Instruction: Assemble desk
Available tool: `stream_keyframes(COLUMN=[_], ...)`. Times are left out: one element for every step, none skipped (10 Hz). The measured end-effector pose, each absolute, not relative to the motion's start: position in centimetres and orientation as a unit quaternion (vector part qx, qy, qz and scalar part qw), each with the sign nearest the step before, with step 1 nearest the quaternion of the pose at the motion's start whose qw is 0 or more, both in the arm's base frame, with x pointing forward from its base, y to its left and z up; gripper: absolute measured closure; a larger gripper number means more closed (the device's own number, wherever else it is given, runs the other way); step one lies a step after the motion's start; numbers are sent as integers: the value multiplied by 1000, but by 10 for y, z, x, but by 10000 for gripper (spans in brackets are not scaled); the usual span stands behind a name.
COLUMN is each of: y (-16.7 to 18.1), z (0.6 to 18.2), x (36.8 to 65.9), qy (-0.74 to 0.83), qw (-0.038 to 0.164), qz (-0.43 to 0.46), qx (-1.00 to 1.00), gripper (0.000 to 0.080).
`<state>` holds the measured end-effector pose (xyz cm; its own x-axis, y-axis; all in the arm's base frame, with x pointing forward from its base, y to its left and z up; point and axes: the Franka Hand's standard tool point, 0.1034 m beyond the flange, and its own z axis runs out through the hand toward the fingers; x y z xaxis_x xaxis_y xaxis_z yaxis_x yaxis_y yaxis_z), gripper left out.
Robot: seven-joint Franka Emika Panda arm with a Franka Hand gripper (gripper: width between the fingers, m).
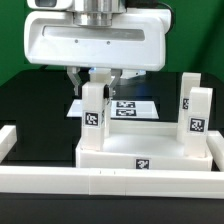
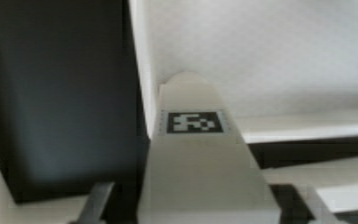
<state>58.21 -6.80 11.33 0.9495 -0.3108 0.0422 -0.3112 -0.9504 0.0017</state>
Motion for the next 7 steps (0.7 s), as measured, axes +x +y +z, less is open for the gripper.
stream_keyframes(y=[-68,-70,-71,-71,-71,-71,-72], z=[112,111,111,111,111,111,111], x=[579,578,578,578,578,578,578], qy=[-228,-273,-323,-357,-411,-450,-480], qw=[-3,-7,-14,-16,-18,-20,-21], qz=[15,11,9,9,8,8,7], qx=[974,962,946,934,911,893,877], gripper=[511,509,509,509,509,509,509])
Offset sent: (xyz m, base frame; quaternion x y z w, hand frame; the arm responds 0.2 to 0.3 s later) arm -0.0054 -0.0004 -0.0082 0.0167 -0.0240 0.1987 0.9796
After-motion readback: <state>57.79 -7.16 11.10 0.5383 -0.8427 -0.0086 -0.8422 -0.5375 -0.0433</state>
